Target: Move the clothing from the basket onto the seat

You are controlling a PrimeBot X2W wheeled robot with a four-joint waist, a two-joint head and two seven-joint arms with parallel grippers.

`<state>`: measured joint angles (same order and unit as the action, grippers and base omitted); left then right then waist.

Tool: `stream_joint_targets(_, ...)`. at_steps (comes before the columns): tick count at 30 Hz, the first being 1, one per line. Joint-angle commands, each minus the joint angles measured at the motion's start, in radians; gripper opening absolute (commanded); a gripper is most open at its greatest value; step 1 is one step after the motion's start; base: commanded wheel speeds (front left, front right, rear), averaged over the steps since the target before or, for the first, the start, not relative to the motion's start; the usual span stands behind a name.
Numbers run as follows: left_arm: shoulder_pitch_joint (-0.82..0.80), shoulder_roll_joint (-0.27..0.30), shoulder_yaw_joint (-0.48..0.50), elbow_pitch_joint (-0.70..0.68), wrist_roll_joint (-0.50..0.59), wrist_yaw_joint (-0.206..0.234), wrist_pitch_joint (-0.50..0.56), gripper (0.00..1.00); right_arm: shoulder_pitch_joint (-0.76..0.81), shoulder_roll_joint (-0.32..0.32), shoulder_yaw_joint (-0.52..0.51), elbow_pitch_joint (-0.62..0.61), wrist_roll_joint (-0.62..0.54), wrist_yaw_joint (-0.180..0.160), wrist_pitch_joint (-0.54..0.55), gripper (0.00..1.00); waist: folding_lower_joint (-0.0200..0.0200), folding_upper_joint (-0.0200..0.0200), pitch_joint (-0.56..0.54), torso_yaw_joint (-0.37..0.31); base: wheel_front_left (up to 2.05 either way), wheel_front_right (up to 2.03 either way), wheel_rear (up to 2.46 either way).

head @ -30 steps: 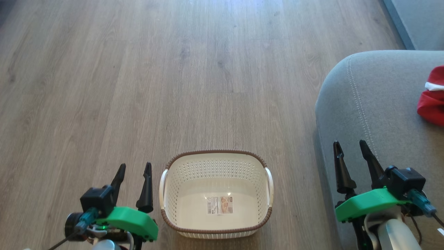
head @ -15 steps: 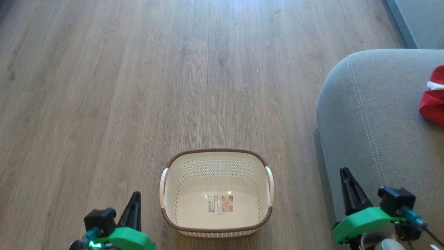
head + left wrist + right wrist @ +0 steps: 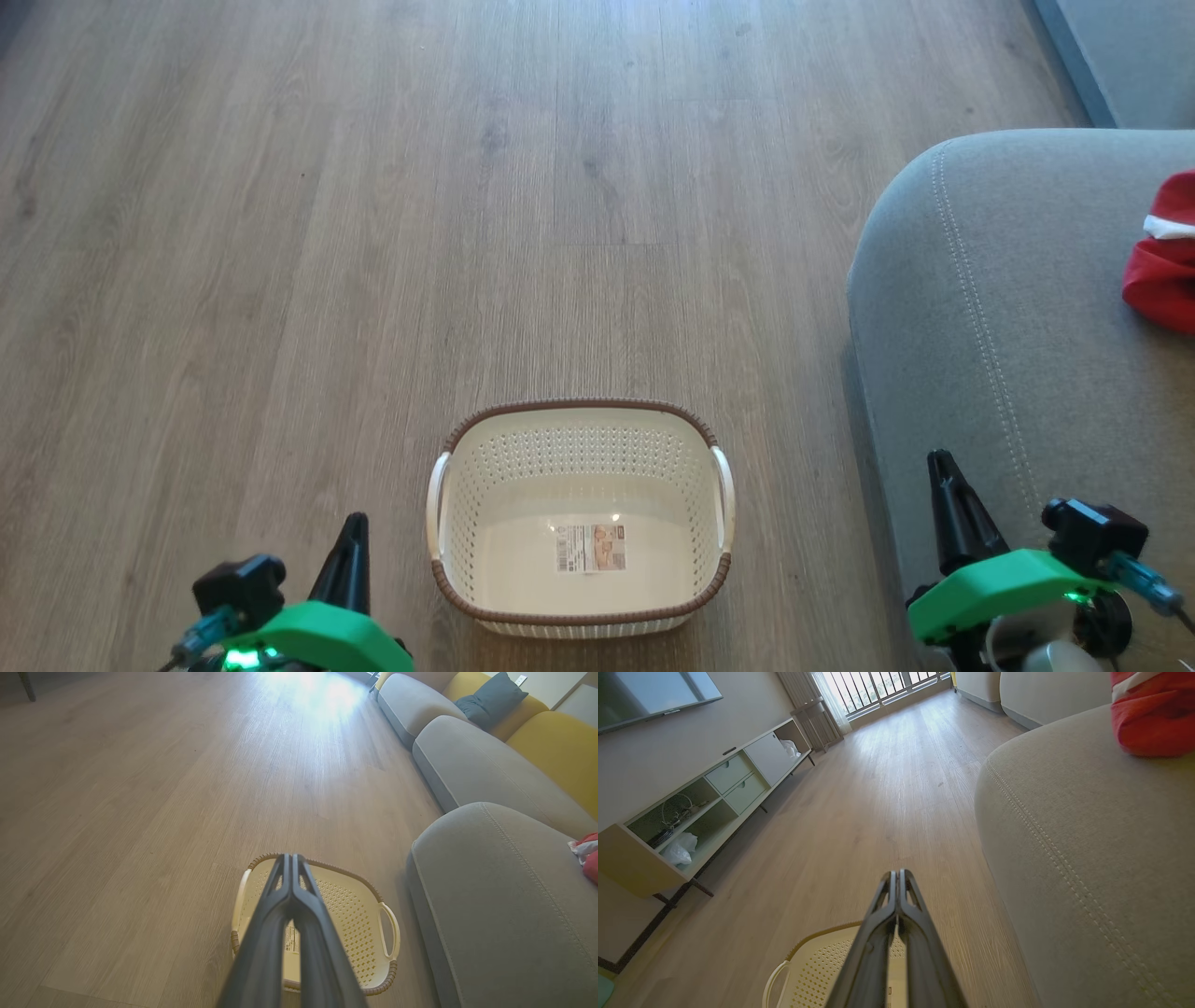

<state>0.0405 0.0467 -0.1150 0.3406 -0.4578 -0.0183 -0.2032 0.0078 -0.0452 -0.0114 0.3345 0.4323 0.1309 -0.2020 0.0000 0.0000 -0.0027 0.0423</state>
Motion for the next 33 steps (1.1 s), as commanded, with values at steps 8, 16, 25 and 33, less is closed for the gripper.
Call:
stream_joint_targets(8,-0.059,0.001,0.034,-0.04,-0.1,-0.014,0.027,0.0,-0.054,-0.004,-0.012,-0.041,0.104,0.0,0.026,0.0,0.0,0.0,0.0,-0.003,0.0,0.0,0.0)
stream_joint_targets(16,-0.066,0.001,0.048,-0.044,-0.174,-0.021,0.047,0.0,-0.058,-0.004,-0.018,-0.044,0.18,0.0,0.047,0.0,0.0,0.0,0.001,-0.006,0.0,0.0,0.0)
stream_joint_targets(25,-0.074,0.001,0.066,-0.049,-0.27,-0.03,0.074,0.0,-0.064,-0.004,-0.027,-0.048,0.278,0.0,0.073,0.0,0.0,0.0,0.001,-0.01,0.0,0.0,0.0)
stream_joint_targets(33,-0.082,0.002,0.084,-0.054,-0.366,-0.039,0.1,0.0,-0.07,-0.004,-0.035,-0.053,0.376,0.0,0.1,0.0,0.0,0.0,0.002,-0.013,0.0,0.0,0.0)
